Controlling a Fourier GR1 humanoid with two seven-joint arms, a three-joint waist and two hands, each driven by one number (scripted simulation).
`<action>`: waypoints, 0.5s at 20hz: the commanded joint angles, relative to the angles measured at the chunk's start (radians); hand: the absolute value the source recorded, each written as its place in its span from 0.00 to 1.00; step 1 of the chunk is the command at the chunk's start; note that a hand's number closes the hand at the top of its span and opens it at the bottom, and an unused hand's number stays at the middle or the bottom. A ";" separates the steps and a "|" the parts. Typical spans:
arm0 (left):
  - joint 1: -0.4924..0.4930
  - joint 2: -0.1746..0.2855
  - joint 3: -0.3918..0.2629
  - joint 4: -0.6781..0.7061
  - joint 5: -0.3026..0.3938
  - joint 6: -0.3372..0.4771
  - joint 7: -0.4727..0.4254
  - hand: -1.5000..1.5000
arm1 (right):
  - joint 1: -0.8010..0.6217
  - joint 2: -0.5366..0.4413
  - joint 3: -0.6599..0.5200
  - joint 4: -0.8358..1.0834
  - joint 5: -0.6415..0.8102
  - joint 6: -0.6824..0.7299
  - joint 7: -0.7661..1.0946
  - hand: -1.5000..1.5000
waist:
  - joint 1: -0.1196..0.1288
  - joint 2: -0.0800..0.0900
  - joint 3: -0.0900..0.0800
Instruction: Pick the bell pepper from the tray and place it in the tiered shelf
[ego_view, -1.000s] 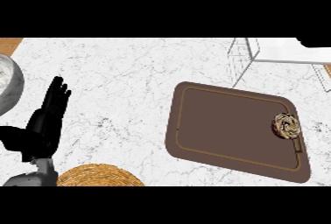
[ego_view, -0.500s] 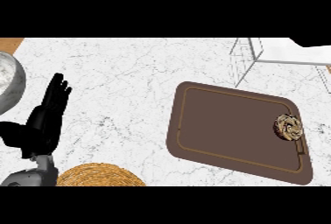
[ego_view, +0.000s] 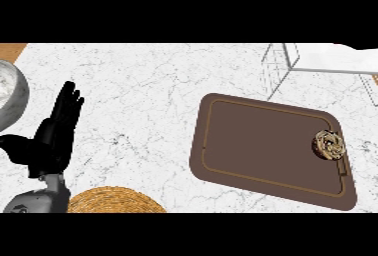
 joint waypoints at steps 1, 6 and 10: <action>0.031 0.006 -0.004 -0.027 -0.003 -0.009 0.011 0.50 | -0.011 -0.010 -0.053 0.015 -0.068 -0.016 -0.067 0.00 | 0.002 -0.001 0.000; 0.047 -0.008 0.000 -0.029 0.000 -0.002 0.008 0.50 | -0.042 -0.063 -0.078 -0.036 -0.114 -0.027 0.043 0.00 | -0.014 -0.008 -0.001; 0.024 0.017 0.049 0.041 0.015 -0.016 -0.053 0.50 | 0.005 -0.152 -0.103 -0.087 -0.147 0.007 0.125 0.00 | -0.035 -0.014 -0.002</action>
